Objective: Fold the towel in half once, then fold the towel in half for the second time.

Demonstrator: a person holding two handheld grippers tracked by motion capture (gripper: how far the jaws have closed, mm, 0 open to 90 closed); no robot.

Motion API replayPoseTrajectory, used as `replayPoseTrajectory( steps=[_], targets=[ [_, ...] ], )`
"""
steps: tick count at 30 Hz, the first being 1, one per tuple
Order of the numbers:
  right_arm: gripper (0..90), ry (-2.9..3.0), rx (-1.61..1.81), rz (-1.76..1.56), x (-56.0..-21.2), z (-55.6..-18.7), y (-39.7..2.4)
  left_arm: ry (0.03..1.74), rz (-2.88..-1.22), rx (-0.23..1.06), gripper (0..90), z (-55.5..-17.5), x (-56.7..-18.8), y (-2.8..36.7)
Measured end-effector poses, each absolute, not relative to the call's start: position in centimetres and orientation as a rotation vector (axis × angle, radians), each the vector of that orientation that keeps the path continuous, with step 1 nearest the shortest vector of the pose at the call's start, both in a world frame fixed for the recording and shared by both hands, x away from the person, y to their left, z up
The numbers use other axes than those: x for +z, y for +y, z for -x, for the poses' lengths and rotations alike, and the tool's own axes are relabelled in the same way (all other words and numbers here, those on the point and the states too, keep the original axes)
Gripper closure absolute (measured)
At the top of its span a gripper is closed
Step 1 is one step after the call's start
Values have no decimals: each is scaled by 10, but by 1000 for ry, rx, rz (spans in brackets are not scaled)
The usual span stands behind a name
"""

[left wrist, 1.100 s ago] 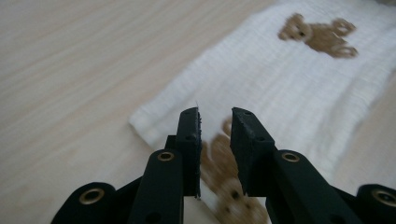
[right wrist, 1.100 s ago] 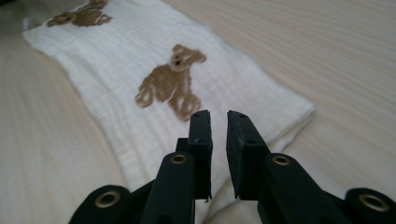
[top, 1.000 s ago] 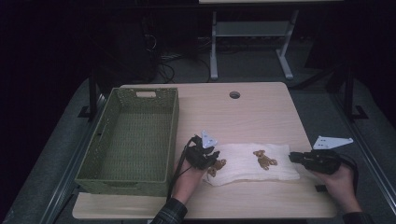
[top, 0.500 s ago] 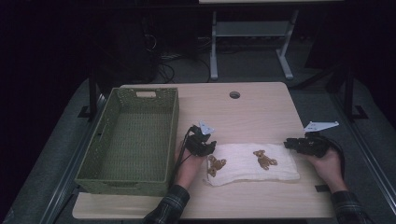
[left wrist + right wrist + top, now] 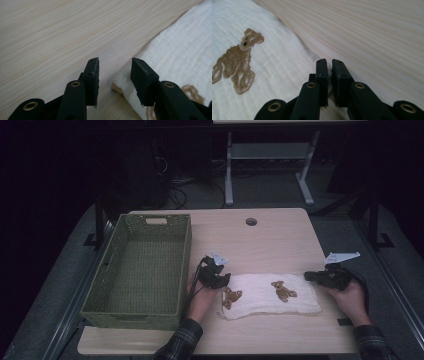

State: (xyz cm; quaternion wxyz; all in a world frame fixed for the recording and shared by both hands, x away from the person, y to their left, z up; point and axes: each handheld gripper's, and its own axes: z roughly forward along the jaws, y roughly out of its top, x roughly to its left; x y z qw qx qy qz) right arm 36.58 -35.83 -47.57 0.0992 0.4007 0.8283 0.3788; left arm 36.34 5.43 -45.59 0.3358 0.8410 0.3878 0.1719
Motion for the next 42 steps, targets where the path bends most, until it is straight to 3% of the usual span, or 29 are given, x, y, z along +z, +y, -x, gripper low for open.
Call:
replayPoseTrajectory(
  steps=[5,11,15,27,42],
  targets=[
    [832,2454,1116,-1190,-475,-366,-358,1009,-2224,412,650,-367,-465,53],
    [840,2458,1102,-1168,-475,-366,-357,969,-2256,389,851,-367,-463,48],
    [852,2453,1073,-1148,-473,-366,-357,1002,-2209,347,863,-369,-462,51],
    [854,2305,1163,-1157,-455,-378,-369,1019,-2065,443,863,-377,-443,54],
    [852,2299,1237,-1134,-450,-364,-369,968,-2064,409,861,-359,-437,58]
  ],
)
